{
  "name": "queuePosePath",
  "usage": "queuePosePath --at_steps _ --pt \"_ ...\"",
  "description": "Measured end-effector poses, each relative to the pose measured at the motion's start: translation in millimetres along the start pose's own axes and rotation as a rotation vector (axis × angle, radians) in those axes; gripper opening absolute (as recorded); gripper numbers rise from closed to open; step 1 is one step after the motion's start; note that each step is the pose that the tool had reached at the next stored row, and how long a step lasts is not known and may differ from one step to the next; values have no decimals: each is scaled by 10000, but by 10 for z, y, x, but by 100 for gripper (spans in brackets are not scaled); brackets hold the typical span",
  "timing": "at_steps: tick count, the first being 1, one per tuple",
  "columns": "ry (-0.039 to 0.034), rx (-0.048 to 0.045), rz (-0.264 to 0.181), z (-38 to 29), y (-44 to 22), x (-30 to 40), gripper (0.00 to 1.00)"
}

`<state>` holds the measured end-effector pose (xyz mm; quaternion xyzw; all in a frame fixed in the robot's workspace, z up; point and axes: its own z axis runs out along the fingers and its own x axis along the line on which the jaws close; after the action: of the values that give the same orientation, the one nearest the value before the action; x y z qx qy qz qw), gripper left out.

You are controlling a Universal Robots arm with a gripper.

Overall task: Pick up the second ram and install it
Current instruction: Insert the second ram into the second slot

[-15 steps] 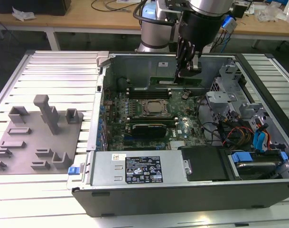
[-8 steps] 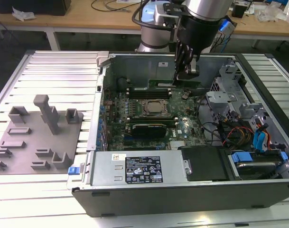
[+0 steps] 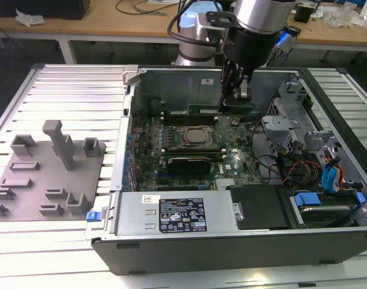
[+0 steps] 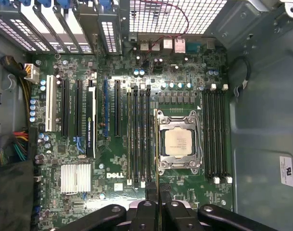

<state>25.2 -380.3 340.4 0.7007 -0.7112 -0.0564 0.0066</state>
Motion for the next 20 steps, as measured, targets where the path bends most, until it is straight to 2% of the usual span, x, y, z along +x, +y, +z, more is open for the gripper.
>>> queuePosePath --at_steps 12,20 --pt "1 0 0 145 -8 10 13" --pt "1 0 -1 243 31 20 13"
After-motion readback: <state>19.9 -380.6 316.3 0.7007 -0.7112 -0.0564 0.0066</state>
